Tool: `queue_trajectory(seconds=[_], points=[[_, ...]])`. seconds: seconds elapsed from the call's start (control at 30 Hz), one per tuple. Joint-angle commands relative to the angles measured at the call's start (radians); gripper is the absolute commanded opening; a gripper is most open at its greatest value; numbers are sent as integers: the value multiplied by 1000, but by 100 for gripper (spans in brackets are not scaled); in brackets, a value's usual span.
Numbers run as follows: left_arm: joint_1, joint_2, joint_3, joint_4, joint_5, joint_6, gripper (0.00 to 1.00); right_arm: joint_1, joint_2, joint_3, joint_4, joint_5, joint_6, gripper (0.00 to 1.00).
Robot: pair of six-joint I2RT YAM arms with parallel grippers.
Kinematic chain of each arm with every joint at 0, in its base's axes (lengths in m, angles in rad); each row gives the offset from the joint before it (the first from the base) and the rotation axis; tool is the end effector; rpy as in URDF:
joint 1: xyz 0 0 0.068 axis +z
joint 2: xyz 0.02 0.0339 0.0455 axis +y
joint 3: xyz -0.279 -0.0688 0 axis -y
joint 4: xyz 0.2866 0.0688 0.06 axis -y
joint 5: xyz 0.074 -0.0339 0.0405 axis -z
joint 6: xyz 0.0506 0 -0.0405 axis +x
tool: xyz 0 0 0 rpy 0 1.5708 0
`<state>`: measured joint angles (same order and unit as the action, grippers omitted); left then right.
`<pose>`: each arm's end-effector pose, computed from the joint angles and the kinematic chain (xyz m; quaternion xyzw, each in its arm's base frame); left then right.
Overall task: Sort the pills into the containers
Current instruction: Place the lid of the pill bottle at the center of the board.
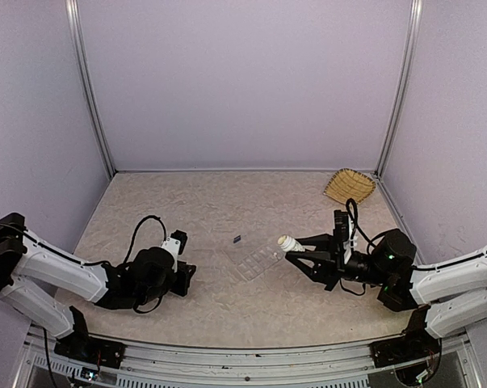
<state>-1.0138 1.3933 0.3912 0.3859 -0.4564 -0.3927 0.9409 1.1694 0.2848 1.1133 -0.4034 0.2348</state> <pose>0.1633 -0.2200 0.1099 0.1654 0.8556 -0.1361 0.4713 0.1350 0.2189 0.2139 -0.3579 0.5174 0.5292 0.5694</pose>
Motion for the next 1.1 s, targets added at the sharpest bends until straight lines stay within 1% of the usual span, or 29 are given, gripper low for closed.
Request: queue_trajectory(seconds=[0.0,0.37,0.5,0.73,0.87,1.0,1.07], points=[[33,52,-5,68,13,16,25,-14,4,-18,37,-6,14,16],[90,207,7,170,63,22,25,-31,4,-36,54,-11,23,15],[93,226,14,179,76,22,28,-40,8,-43,64,-15,30,15],[95,225,20,170,83,19,48,-58,24,-48,82,-27,39,15],[96,207,19,153,85,14,56,-72,40,-55,105,-37,51,15],[96,157,18,126,95,6,69,-89,62,-64,132,-48,59,15],[96,98,12,112,102,1,74,-97,78,-69,149,-56,61,15]])
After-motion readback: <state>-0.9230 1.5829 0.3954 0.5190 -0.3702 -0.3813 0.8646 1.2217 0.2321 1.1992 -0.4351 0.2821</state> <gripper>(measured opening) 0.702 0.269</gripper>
